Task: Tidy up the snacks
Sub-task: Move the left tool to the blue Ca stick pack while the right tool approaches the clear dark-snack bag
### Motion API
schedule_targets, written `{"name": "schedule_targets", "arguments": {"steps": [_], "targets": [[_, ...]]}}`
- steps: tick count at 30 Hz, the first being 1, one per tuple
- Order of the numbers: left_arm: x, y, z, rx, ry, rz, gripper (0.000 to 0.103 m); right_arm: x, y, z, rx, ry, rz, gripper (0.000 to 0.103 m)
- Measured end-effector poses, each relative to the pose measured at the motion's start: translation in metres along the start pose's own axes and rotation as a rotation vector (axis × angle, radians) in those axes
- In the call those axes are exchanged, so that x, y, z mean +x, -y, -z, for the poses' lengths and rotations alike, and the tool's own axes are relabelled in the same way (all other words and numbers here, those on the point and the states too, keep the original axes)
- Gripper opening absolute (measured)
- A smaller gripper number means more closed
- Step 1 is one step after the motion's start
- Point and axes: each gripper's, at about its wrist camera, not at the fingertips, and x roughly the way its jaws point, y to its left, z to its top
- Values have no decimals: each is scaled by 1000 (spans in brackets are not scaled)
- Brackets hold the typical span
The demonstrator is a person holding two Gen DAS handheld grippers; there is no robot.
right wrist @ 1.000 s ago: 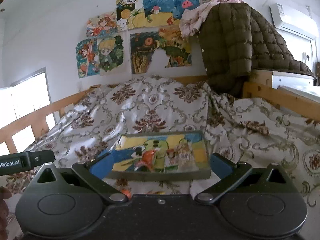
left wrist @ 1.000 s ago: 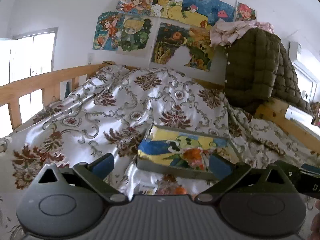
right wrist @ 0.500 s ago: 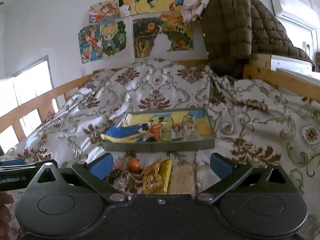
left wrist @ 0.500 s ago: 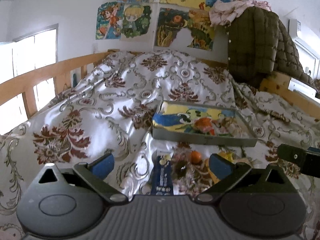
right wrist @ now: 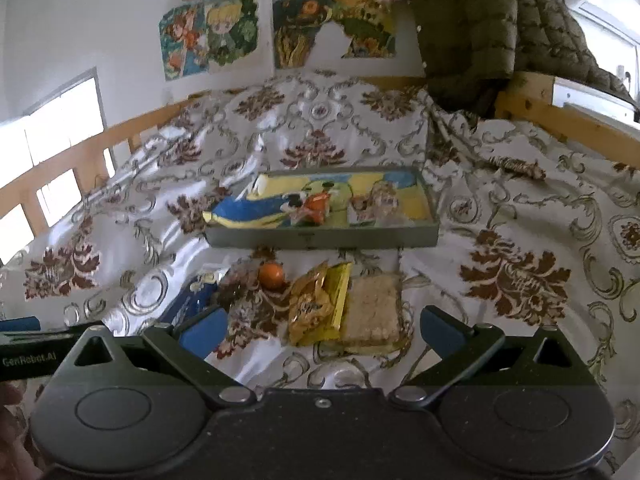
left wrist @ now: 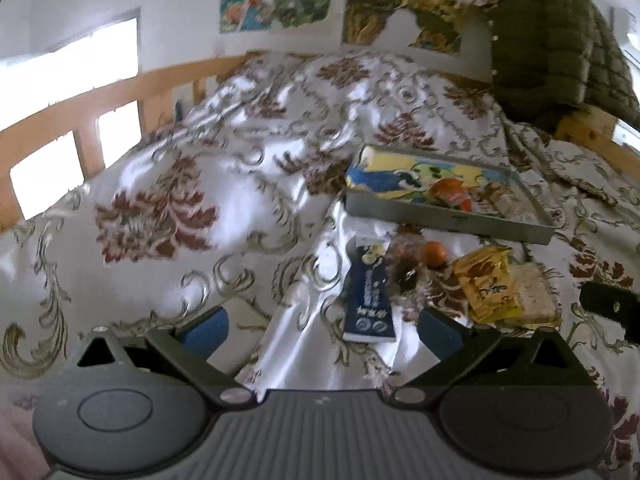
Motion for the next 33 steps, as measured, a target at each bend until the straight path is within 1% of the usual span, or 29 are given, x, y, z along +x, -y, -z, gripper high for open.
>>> {"name": "schedule_targets", "arguments": {"steps": [5,12,17,23,30,33], "targets": [[10,-7,-3,-16,-49,-20,103,8,-8,5,-36,-48,-37,102],[30,-9,-6,4,-108,-9,103,30,-17,7,-93,-118,-96,102],[37,-3,-7,32,-100,4,103,45,-21,4,-131,-137,-116,102],[45,5,-6,75,-84,34,103,60,-17,-3,-95,-141,-129,102],[56,10,-11,104,-103,80,103,70,-13,-12,-83,-125,-97,102],[63,14,-16,137,-100,127,103,75,-10,-16,-73,-122,-87,102]]}}
